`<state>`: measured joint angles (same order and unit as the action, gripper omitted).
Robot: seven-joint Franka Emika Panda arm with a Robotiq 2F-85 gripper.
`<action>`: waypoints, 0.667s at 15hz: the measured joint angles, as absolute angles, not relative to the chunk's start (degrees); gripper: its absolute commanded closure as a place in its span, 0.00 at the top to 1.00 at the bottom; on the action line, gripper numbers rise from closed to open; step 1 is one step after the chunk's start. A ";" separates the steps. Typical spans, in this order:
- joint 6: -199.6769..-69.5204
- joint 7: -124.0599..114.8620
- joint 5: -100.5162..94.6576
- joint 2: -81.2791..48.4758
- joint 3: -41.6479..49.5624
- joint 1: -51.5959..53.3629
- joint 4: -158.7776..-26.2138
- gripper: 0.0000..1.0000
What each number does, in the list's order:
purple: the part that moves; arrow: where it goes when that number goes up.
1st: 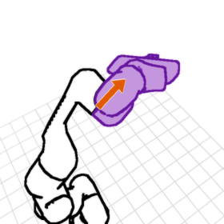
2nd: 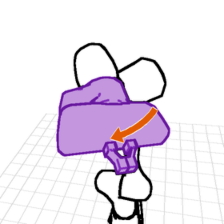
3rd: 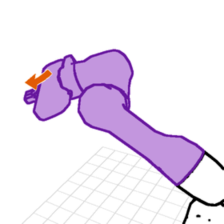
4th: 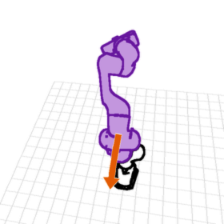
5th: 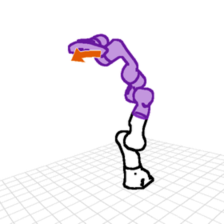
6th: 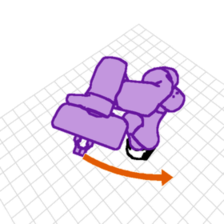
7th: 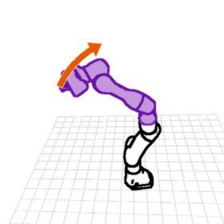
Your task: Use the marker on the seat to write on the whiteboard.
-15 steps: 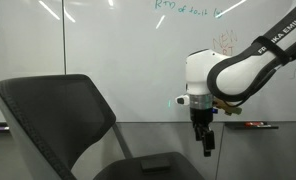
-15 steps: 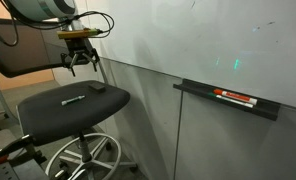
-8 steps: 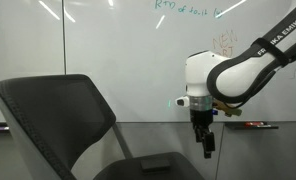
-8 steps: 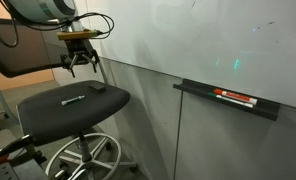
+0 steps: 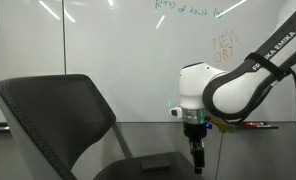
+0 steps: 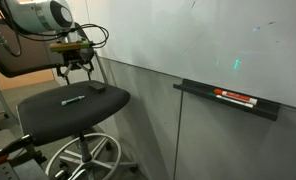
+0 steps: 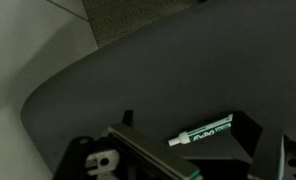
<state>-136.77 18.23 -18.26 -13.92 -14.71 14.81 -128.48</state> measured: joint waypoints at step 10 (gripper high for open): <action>-143.61 -21.71 -29.74 -17.86 -8.58 22.70 -128.36 1.00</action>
<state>-143.61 -21.71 -29.74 -17.86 -8.58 22.70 -128.36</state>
